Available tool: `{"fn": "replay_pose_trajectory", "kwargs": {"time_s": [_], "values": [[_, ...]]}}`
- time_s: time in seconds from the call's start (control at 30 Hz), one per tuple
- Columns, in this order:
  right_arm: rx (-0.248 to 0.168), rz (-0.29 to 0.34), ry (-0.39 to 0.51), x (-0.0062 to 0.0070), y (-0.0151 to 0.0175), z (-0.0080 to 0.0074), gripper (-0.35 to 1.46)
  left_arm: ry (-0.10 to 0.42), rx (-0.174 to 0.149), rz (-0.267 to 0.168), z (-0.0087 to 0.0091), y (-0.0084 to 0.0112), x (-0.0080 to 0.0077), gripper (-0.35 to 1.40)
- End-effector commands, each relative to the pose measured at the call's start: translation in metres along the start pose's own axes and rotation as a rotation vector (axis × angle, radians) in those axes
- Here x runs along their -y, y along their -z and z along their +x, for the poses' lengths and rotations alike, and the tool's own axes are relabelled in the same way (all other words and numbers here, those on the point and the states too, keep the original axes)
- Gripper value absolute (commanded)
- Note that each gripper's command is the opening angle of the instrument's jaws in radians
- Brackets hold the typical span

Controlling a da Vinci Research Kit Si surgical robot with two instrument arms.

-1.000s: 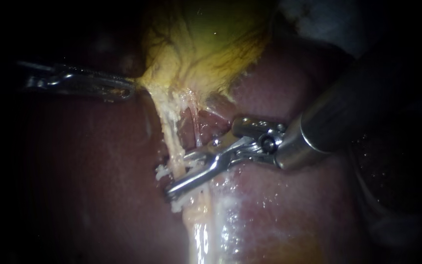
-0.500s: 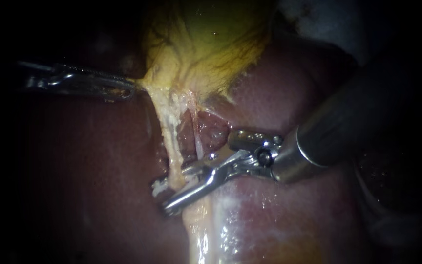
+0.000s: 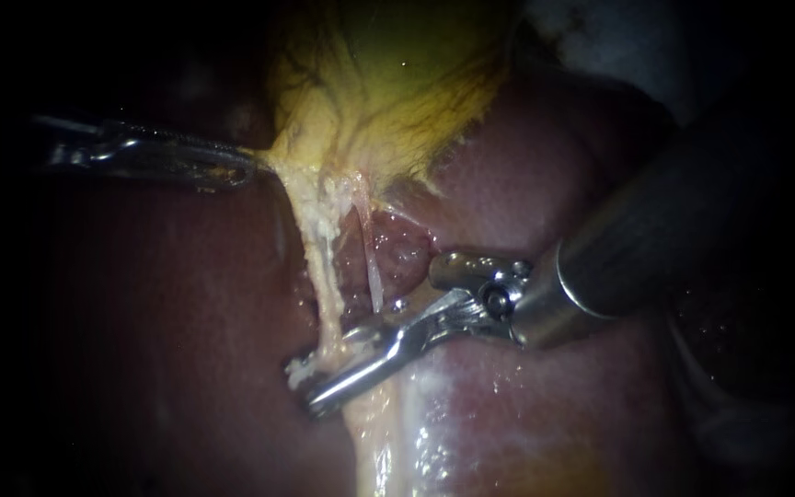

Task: Clipping second clip left tube

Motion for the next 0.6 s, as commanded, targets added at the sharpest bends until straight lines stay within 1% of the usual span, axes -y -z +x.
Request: {"fn": "replay_pose_trajectory", "kwargs": {"time_s": [0.03, 0.13, 0.23, 0.3, 0.37, 0.47, 0.6], "values": [[-0.001, -0.002, 0.002, 0.0, 0.0001, 0.0, 0.01, 0.0, 0.0, 0.0, 0.0, 0.0, 0.0, -0.35], [-0.001, -0.002, 0.002, 0.0, 0.0001, 0.0, -0.11, 0.0, 0.0, 0.0, 0.0, -0.0001, 0.0, -0.35], [-0.001, -0.002, 0.002, -0.0001, 0.0001, 0.0, -0.35, 0.0, 0.0, 0.0, 0.0, -0.0001, 0.0, -0.35], [-0.003, -0.007, -0.015, -0.0003, 0.0002, 0.0, -0.35, 0.0, 0.0, 0.0, 0.0, -0.0001, 0.0, -0.35], [0.002, -0.004, -0.014, -0.0005, 0.0002, -0.0001, -0.35, 0.0, 0.0, 0.0, 0.0, -0.0001, 0.0, -0.35], [0.019, -0.019, -0.011, -0.0007, 0.0002, -0.0005, -0.35, 0.0, 0.0, 0.0, 0.0, -0.0001, 0.0, -0.35], [0.025, -0.021, -0.008, -0.0011, 0.0001, -0.0012, -0.35, 0.0, 0.0, 0.0, 0.0, -0.0001, 0.0, -0.35]]}}
